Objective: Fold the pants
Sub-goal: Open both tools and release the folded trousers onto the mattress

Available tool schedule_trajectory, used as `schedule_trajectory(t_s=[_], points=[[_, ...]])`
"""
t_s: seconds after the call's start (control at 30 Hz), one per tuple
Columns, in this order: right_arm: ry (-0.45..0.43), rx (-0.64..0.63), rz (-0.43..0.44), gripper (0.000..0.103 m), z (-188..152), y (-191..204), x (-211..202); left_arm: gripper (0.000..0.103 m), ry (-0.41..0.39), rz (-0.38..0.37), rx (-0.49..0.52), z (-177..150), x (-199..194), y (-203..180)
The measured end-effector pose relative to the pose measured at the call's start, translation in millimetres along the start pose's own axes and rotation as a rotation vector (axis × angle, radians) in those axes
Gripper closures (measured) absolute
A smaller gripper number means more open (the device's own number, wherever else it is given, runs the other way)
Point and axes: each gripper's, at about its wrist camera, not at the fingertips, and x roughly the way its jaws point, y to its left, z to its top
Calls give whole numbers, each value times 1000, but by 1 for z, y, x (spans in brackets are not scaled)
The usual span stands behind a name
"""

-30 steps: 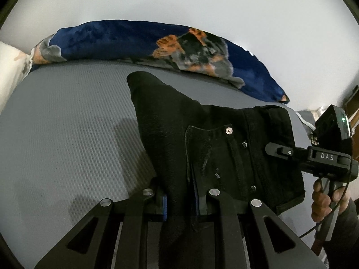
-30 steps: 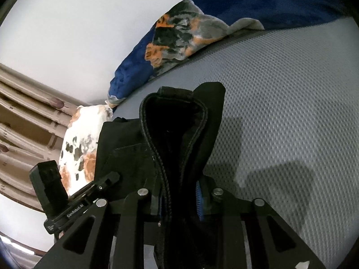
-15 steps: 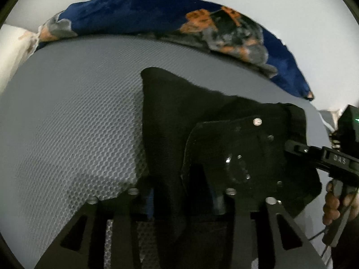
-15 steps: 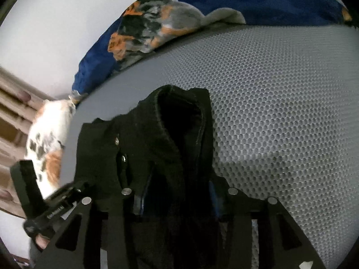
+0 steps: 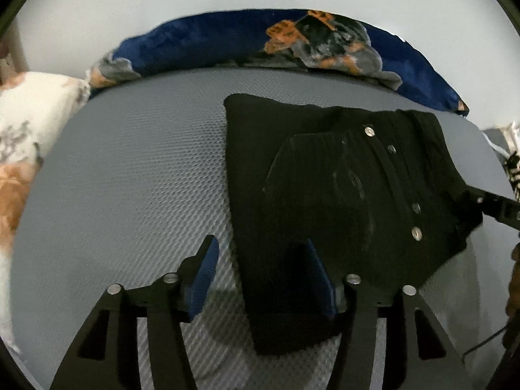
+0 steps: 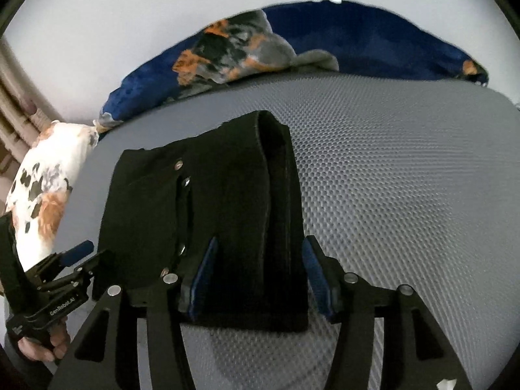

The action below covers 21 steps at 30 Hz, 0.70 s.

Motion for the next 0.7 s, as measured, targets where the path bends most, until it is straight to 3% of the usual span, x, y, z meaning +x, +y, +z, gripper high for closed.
schedule_trajectory(t_s=[0.5,0.7], points=[[-144,-124,-50,27,-74,59,-74,35,-70,60,-81,-69,-91,-15],[-164,-155,-62,18,-98,79,-90,34,-83,88,-90,-97,-115,-20]])
